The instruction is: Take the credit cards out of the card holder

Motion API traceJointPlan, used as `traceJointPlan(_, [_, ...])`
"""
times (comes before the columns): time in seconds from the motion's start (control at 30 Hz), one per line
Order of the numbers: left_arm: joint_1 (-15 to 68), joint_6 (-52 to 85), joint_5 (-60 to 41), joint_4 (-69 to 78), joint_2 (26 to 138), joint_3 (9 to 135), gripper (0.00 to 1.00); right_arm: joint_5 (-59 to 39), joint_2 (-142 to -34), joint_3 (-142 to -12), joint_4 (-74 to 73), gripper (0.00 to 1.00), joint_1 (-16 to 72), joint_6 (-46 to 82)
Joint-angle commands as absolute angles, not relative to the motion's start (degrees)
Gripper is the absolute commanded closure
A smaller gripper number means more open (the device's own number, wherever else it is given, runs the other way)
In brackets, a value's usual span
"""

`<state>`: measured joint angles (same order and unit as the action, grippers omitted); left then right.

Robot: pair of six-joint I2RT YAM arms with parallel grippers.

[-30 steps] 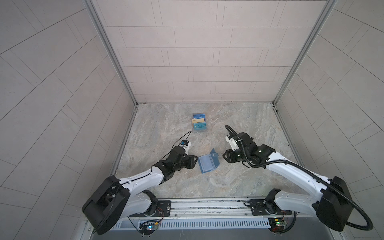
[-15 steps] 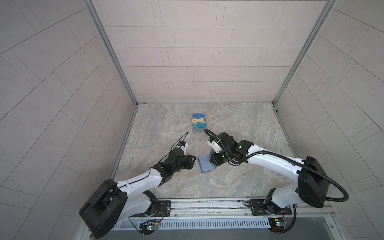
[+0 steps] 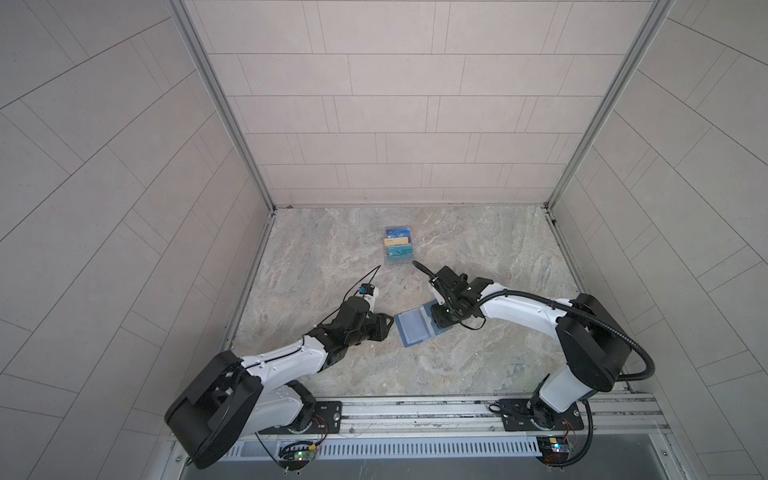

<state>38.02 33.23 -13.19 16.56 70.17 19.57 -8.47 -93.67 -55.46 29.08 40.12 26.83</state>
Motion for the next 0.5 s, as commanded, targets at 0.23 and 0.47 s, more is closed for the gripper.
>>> traceJointPlan(0.23, [38.23, 33.53, -15.58, 22.41, 75.08, 19.06, 0.59, -9.71, -94.49, -50.83, 29.77, 0.78, 41.42, 29.51])
traceJointPlan(0.47, [38.23, 32.99, -16.20, 22.46, 75.43, 18.80, 0.60, -14.77, -93.44, -47.71, 25.86, 0.78, 44.27, 34.29])
